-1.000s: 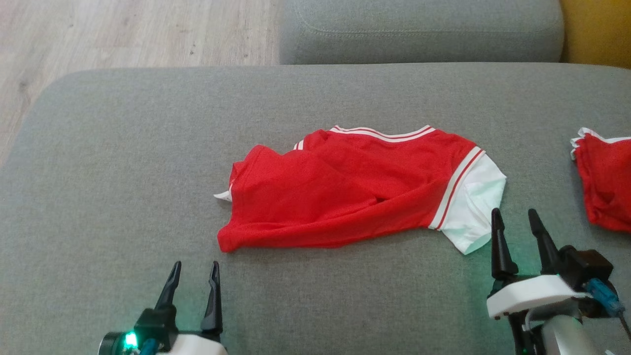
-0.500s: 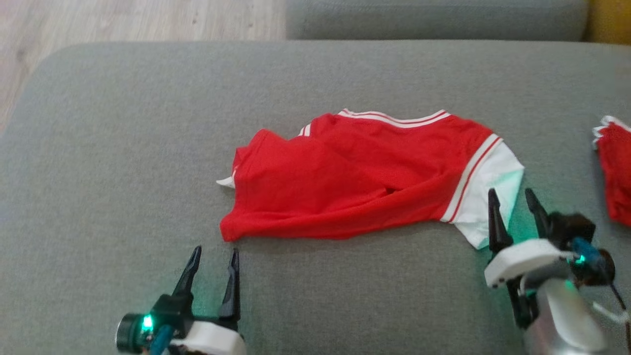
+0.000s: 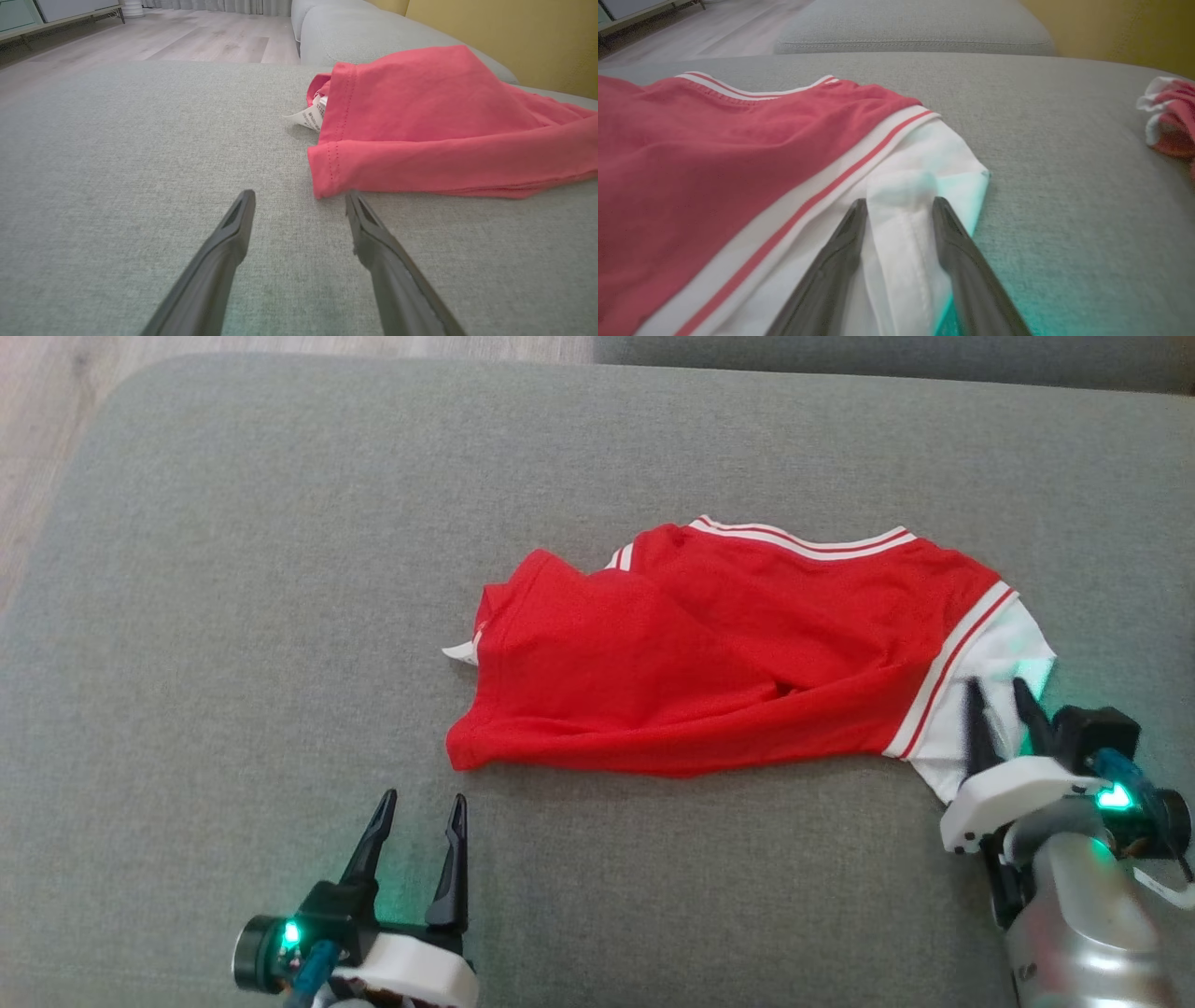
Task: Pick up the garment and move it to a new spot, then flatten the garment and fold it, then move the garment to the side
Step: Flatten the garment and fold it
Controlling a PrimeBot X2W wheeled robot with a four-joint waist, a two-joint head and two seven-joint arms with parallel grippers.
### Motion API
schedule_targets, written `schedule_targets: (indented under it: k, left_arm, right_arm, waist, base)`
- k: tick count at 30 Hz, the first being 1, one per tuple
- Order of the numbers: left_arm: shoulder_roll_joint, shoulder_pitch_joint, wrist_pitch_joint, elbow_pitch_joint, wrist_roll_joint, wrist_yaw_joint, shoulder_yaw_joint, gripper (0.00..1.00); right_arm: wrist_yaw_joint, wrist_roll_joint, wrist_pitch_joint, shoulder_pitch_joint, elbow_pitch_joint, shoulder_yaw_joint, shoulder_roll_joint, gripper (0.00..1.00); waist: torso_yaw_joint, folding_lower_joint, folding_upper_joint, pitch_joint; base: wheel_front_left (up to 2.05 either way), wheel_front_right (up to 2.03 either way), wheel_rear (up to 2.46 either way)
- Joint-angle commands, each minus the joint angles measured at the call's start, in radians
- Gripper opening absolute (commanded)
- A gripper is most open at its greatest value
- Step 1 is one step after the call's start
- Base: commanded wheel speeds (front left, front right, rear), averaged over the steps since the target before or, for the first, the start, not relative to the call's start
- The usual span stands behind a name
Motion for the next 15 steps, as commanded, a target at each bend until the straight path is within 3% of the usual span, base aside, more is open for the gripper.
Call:
schedule_targets:
  k: [1, 2, 6, 7, 8, 9, 15]
  left_arm:
    - [0.001, -0.036, -0.005, -0.028, -0.006, 0.004, 0.026, 1.0]
    - [0.001, -0.036, -0.005, -0.028, -0.005, 0.003, 0.027, 1.0]
    - [0.001, -0.034, -0.005, -0.028, 0.0, 0.0, 0.026, 1.0]
    - [0.001, -0.032, -0.005, -0.028, 0.003, -0.001, 0.025, 1.0]
    - [0.001, -0.031, -0.005, -0.026, 0.004, 0.0, 0.026, 1.0]
    - [0.001, -0.029, -0.005, -0.025, 0.004, 0.001, 0.027, 1.0]
    - [0.001, -0.008, -0.005, -0.013, 0.01, 0.002, 0.042, 1.0]
  right_arm:
    - [-0.001, 0.01, -0.005, -0.003, -0.02, 0.015, -0.003, 0.08]
    - [-0.001, 0.018, -0.005, 0.002, -0.022, 0.011, -0.003, 0.0]
    - [-0.001, 0.074, -0.005, 0.019, -0.072, -0.023, -0.003, 0.0]
    - [-0.001, 0.094, -0.005, 0.027, -0.095, -0.04, -0.003, 0.13]
    - [-0.001, 0.113, -0.005, 0.039, -0.115, -0.06, -0.003, 0.48]
    - [-0.001, 0.131, -0.005, 0.054, -0.129, -0.081, -0.003, 1.0]
    - [-0.001, 0.195, -0.005, 0.133, -0.172, -0.188, -0.003, 1.0]
  waist:
    - [-0.003, -0.0001, 0.0, -0.002]
    - [-0.006, -0.0001, 0.0, -0.004]
    - [-0.023, -0.0001, 0.0, -0.017]
    - [-0.027, -0.0001, 0.0, -0.022]
    - [-0.032, -0.0001, 0.0, -0.028]
    - [-0.037, -0.0001, 0.0, -0.035]
    - [-0.062, -0.0001, 0.0, -0.077]
  base:
    - [0.0, 0.0, 0.0]
    - [0.0, 0.0, 0.0]
    - [0.0, 0.0, 0.0]
    - [0.0, 0.0, 0.0]
    - [0.0, 0.0, 0.0]
    - [0.0, 0.0, 0.0]
    - [0.0, 0.0, 0.0]
